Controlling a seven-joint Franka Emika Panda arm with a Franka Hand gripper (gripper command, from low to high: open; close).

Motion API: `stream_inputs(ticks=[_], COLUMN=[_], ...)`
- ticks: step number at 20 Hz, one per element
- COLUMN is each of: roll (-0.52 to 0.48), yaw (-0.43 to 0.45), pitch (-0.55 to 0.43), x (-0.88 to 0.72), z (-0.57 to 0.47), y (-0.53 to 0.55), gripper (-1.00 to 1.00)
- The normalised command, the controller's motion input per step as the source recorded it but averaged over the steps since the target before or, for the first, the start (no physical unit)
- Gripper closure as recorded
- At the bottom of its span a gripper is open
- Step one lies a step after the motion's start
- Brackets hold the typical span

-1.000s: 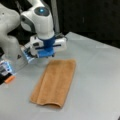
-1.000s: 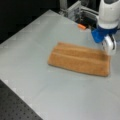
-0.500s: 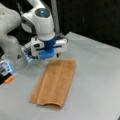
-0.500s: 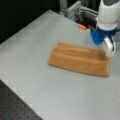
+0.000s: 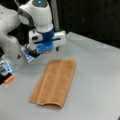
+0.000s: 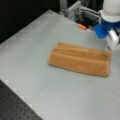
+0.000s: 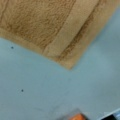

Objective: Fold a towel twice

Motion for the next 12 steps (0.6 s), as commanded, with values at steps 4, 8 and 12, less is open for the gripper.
stream_inputs(ticks=[4, 8, 12], roll=[0.017, -0.041, -0.199], yaw=[0.128, 0.353, 0.268], pitch=[0.117, 0.184, 0.253], x=[0.20, 0.50, 0.70], z=[0.08, 0.10, 0.15], y=[0.12, 0.27, 0.39], gripper=[-1.00, -1.00, -1.00])
